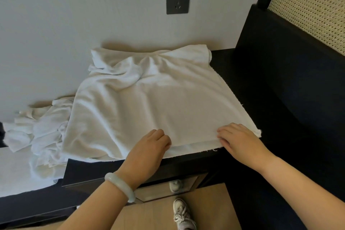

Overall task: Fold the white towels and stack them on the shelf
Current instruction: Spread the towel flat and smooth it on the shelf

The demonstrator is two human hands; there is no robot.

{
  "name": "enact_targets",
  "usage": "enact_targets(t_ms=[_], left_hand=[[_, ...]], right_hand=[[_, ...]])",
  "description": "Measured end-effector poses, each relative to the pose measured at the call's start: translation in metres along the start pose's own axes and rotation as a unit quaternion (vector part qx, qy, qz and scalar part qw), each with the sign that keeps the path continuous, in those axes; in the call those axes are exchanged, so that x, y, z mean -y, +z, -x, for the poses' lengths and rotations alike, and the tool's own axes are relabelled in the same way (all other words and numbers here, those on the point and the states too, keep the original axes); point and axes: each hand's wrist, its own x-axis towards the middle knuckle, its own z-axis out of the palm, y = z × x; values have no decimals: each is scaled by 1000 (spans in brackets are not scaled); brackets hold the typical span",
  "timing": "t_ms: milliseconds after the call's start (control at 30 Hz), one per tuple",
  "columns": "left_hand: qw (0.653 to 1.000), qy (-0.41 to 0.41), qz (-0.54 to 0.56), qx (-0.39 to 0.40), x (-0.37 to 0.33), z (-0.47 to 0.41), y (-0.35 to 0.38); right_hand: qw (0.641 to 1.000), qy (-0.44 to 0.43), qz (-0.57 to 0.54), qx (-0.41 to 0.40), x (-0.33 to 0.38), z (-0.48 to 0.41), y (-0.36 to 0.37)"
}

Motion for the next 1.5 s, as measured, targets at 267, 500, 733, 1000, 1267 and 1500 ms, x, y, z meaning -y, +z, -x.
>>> enact_targets(t_ms=[267, 500, 733, 1000, 1267, 1500], left_hand=[[998, 31, -17, 46, 2, 5, 9], [997, 52, -14, 57, 6, 6, 13], [994, -28, 90, 62, 5, -1, 21], [998, -58, 1, 16, 6, -32, 42], [983, -121, -120, 71, 23, -66, 60], [979, -121, -146, 69, 24, -59, 72]], right_hand=[[997, -44, 20, -58, -5, 20, -4], [997, -48, -4, -60, -7, 31, 1], [918, 313, -209, -126, -34, 21, -16], [871, 474, -125, 5, -56, 1, -7], [843, 513, -159, 18, -55, 8, -11], [868, 467, -164, -53, -68, -36, -27]])
